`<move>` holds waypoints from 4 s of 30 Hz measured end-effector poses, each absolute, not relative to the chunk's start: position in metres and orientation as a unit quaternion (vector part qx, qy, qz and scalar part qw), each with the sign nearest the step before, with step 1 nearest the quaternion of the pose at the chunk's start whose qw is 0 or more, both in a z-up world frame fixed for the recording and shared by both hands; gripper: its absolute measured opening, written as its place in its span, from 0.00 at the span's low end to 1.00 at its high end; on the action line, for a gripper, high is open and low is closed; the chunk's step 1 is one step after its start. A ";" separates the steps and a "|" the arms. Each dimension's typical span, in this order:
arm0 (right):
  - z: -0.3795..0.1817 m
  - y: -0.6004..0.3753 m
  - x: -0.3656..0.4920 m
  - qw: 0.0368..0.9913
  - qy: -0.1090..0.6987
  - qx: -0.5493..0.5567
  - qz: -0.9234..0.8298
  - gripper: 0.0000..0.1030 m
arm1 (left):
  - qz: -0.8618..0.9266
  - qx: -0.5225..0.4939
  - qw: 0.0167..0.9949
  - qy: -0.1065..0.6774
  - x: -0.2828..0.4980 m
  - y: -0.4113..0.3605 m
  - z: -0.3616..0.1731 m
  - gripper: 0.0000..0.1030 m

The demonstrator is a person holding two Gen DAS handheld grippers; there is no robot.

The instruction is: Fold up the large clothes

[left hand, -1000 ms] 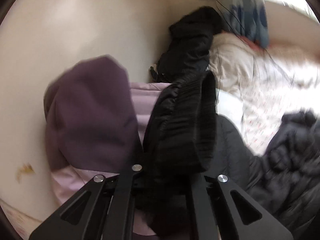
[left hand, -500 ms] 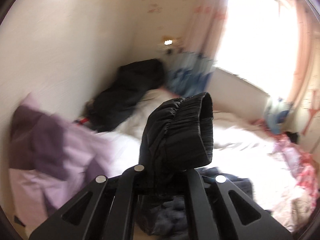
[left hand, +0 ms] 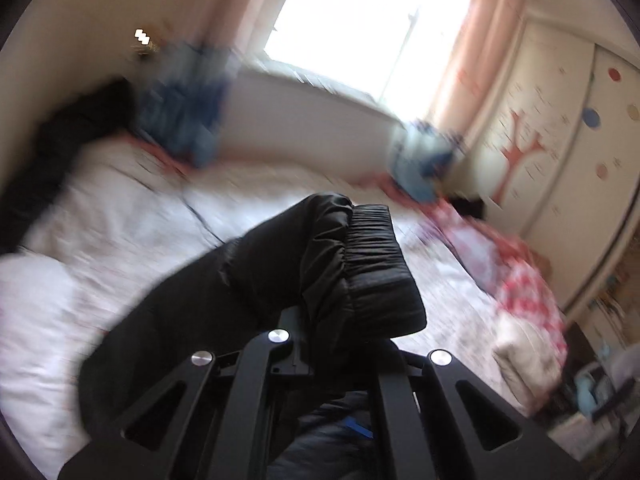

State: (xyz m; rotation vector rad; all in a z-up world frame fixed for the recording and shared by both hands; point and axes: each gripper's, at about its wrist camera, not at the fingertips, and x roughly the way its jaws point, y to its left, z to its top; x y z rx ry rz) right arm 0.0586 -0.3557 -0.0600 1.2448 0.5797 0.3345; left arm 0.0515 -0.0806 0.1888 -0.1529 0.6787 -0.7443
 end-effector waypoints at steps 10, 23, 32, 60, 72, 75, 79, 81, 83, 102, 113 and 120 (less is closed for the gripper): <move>-0.113 -0.419 0.055 0.625 0.194 0.735 0.177 0.91 | -0.406 -0.081 0.757 0.505 0.076 -0.229 -0.058 0.07; -0.122 -0.405 0.072 0.624 0.227 0.727 0.176 0.93 | -0.401 0.041 0.762 0.507 0.019 -0.182 -0.039 0.87; -0.086 -0.377 0.093 0.772 0.274 0.560 0.126 0.04 | -0.322 0.009 0.823 0.467 0.013 -0.050 -0.006 0.87; -0.016 -0.429 -0.037 0.849 0.390 0.354 0.047 0.77 | -0.201 -0.132 0.854 0.461 -0.030 0.154 0.003 0.93; -0.082 -0.409 -0.145 0.751 0.497 0.417 0.125 0.79 | -0.222 -0.265 0.768 0.539 -0.156 0.213 -0.104 0.93; -0.083 -0.393 -0.148 0.732 0.484 0.442 0.184 0.83 | -0.283 -0.325 0.735 0.523 -0.171 0.211 -0.111 0.93; -0.081 -0.384 -0.153 0.738 0.503 0.414 0.175 0.84 | -0.291 -0.308 0.725 0.543 -0.183 0.197 -0.124 0.93; -0.080 -0.379 -0.156 0.733 0.506 0.413 0.192 0.84 | -0.292 -0.310 0.712 0.558 -0.191 0.190 -0.134 0.93; -0.078 -0.371 -0.156 0.722 0.502 0.418 0.227 0.84 | -0.299 -0.314 0.704 0.563 -0.196 0.182 -0.138 0.92; 0.081 -0.380 -0.195 0.788 0.275 0.444 0.326 0.11 | -0.369 -0.346 0.753 0.421 -0.238 0.158 0.044 0.18; 0.036 -0.441 -0.335 0.774 0.469 0.366 0.218 0.39 | -0.275 -0.152 0.752 0.579 -0.346 0.222 -0.006 0.42; 0.058 -0.446 -0.239 0.845 0.390 0.333 0.153 0.76 | -0.257 -0.244 0.806 0.475 -0.275 0.215 0.025 0.72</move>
